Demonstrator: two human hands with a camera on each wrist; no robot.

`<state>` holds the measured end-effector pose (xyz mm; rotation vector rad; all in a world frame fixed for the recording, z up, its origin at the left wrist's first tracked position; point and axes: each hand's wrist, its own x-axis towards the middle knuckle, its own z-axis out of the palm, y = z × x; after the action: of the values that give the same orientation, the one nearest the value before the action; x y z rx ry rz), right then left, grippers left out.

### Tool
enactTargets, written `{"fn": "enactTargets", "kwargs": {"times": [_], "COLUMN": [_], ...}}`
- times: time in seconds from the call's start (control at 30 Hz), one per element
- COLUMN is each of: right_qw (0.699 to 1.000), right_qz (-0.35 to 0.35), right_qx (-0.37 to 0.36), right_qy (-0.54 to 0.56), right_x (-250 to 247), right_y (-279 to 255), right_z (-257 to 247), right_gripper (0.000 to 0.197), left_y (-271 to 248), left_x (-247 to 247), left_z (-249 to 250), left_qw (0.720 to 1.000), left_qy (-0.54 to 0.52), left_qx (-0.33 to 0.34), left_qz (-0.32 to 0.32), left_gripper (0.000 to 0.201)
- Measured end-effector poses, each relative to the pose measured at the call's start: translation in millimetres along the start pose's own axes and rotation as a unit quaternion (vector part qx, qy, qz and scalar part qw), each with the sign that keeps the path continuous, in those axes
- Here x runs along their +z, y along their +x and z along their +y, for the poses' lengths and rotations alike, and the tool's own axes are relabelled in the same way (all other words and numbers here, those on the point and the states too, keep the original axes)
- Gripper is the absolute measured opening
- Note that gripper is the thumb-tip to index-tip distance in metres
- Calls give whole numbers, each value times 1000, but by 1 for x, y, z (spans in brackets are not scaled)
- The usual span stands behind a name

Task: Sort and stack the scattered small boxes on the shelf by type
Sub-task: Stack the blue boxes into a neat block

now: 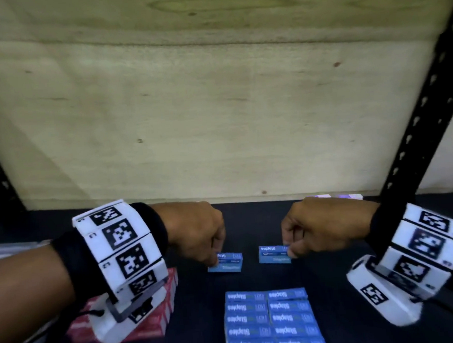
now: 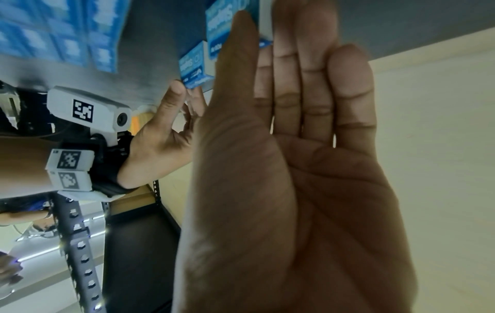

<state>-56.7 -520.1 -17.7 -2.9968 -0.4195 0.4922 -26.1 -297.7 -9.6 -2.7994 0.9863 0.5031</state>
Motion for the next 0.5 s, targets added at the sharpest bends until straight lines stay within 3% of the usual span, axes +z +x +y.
{"fn": "enactTargets", "kwargs": {"times": [0.5], "right_qw": [997], "right_qz": [-25], "right_qx": [-21], "right_qy": [72], "right_x": [21], "right_y": [-51], "right_z": [-5], "right_gripper": [13], "left_y": [-34], "left_x": [16], "left_z": [18], "left_qw": [994], "left_qy": [-100], "left_qx": [-2], "left_qz": [-44], "left_gripper": [16]}}
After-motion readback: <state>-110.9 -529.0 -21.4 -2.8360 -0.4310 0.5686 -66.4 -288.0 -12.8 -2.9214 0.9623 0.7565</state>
